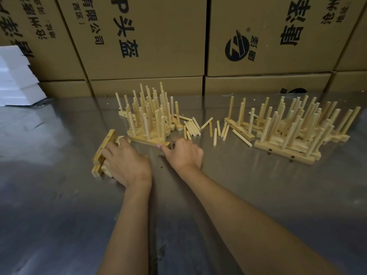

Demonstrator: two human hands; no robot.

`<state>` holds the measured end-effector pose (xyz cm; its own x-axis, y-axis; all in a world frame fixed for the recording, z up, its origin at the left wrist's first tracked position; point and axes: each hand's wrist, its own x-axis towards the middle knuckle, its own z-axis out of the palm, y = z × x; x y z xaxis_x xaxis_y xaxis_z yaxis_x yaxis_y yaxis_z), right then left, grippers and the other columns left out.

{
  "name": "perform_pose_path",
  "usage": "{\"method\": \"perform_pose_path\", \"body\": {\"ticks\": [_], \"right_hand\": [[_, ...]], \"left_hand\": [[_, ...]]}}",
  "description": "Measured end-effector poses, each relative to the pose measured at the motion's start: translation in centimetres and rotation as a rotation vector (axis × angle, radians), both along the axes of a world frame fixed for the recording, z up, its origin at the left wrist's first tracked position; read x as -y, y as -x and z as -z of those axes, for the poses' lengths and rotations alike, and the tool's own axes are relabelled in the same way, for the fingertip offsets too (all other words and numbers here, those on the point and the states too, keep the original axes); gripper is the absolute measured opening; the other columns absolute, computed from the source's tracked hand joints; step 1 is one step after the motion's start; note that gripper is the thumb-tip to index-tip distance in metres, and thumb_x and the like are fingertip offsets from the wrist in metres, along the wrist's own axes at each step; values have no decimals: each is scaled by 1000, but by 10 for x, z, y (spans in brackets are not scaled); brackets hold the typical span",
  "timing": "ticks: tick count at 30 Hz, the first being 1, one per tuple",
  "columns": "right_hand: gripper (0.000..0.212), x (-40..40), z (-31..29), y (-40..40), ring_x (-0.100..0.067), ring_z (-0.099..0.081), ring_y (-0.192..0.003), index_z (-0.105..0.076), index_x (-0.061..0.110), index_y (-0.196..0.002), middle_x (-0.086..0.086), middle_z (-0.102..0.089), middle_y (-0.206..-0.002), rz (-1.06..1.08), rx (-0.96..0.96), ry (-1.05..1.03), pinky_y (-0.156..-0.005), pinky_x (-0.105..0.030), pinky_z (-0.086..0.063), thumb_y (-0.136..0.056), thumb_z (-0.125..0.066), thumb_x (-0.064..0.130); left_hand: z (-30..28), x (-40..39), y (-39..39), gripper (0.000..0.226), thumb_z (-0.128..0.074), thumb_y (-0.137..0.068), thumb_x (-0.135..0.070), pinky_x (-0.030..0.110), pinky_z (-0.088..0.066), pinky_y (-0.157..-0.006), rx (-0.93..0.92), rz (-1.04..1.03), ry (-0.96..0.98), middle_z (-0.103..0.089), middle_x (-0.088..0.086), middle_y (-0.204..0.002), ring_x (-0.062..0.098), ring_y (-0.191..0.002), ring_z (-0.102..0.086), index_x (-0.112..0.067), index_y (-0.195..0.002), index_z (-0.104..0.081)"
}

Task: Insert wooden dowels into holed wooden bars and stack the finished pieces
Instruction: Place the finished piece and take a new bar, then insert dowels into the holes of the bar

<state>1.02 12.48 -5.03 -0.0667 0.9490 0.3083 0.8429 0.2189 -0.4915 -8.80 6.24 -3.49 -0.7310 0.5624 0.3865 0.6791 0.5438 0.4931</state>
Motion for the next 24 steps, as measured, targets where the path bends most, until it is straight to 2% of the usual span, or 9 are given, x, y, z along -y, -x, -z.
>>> {"method": "perform_pose_path", "body": {"ticks": [4, 9, 13, 16, 19, 22, 24], "right_hand": [[51, 2, 1, -3, -23, -64, -86, -66, 20, -87, 0, -69, -86, -14, -78, 32, -66, -31, -35, -87, -51, 69], [45, 2, -1, -15, -19, -62, -106, -69, 25, -111, 3, -70, -109, -66, -351, 165, -82, -32, -43, -85, -60, 61], [29, 5, -3, -31, -18, -58, -81, -68, 19, -107, 3, -57, -77, -232, -581, 299, -77, -34, -48, -88, -69, 41], [20, 16, -5, -46, -25, -61, -79, -68, 16, -107, -4, -56, -74, -294, -671, 341, -80, -39, -53, -92, -66, 28], [12, 34, -6, -58, -18, -60, -74, -69, 17, -102, -5, -61, -74, -291, -779, 332, -70, -28, -48, -94, -61, 20], [13, 53, -2, -67, -5, -54, -62, -69, 16, -99, 0, -59, -70, -288, -833, 282, -58, -16, -42, -95, -58, 13], [14, 61, 3, -72, 2, -52, -63, -69, 14, -101, 5, -58, -77, -276, -768, 212, -62, -12, -42, -93, -58, 9]], "left_hand": [[0, 2, 3, 46, -70, -80, -8, 46, -32, -95, 13, 15, 59, -47, 28, -126, 42, -119, -38, -1, -123, -56], [-4, 1, 3, 40, -66, -87, -24, 43, -33, -95, -53, -24, 251, -56, 22, -129, 38, -120, -43, -5, -122, -61], [-5, 4, -2, 34, -59, -91, -28, 42, -32, -98, -84, 5, 340, -60, 18, -127, 35, -122, -46, -7, -116, -67], [-9, 6, -10, 37, -58, -95, -31, 43, -42, -96, 87, 131, 294, -60, 21, -126, 39, -121, -53, -2, -117, -65], [-12, 7, -22, 36, -48, -102, -30, 42, -45, -92, 243, 285, 195, -60, 22, -127, 42, -119, -55, -3, -121, -63], [-13, 6, -37, 35, -40, -105, -25, 41, -42, -96, 379, 429, 57, -59, 21, -133, 41, -122, -53, -10, -131, -58], [-14, 5, -42, 39, -38, -106, -35, 44, -44, -101, 508, 489, -42, -58, 18, -135, 38, -123, -52, -14, -133, -58]]}}
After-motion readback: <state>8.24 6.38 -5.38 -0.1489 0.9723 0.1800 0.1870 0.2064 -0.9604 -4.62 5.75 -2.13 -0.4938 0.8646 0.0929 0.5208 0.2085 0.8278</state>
